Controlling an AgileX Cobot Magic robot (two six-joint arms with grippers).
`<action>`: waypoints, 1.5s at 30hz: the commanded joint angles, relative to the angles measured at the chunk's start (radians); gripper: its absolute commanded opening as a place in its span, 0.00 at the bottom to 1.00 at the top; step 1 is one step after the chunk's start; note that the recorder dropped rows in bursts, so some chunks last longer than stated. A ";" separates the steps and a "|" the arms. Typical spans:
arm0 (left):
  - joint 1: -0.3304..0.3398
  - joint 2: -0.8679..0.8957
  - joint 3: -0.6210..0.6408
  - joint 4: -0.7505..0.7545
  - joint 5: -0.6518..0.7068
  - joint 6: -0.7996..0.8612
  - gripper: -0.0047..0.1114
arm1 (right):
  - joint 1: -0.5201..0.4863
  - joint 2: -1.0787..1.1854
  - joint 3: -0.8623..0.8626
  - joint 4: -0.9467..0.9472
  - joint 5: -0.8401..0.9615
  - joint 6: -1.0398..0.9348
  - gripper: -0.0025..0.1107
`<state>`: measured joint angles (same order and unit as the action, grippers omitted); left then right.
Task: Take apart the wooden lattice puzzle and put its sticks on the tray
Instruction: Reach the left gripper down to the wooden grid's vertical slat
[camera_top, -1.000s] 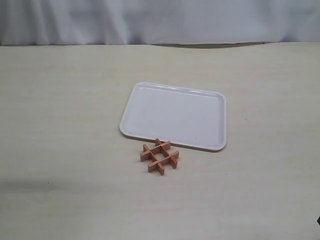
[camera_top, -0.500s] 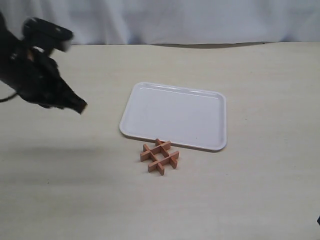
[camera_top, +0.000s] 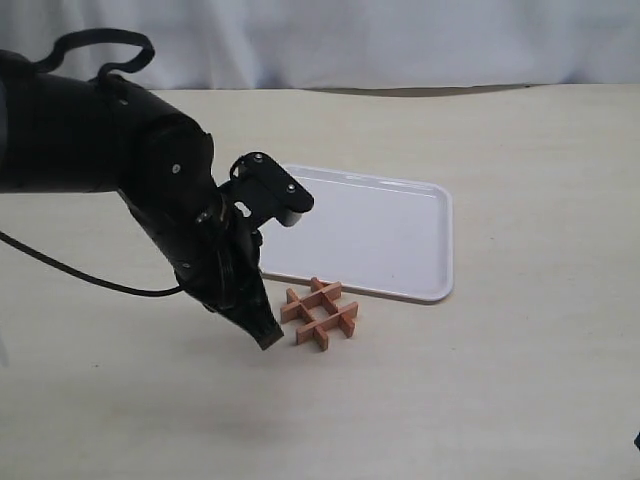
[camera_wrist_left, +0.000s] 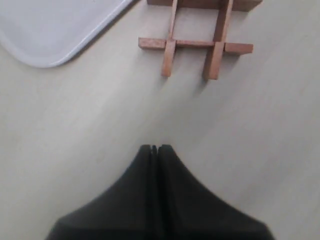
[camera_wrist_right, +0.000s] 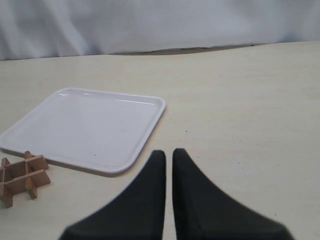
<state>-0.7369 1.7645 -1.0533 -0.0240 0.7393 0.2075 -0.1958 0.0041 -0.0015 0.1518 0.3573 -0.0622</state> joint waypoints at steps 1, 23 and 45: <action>-0.007 0.023 -0.008 0.011 -0.067 0.001 0.10 | -0.005 -0.004 0.002 0.002 -0.013 -0.003 0.06; -0.007 0.122 -0.008 -0.101 -0.203 0.138 0.41 | -0.005 -0.004 0.002 0.002 -0.013 -0.003 0.06; -0.007 0.187 -0.008 -0.126 -0.315 0.214 0.41 | -0.005 -0.004 0.002 0.002 -0.014 -0.003 0.06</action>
<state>-0.7369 1.9506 -1.0533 -0.1587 0.4569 0.4188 -0.1958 0.0041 -0.0015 0.1518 0.3573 -0.0622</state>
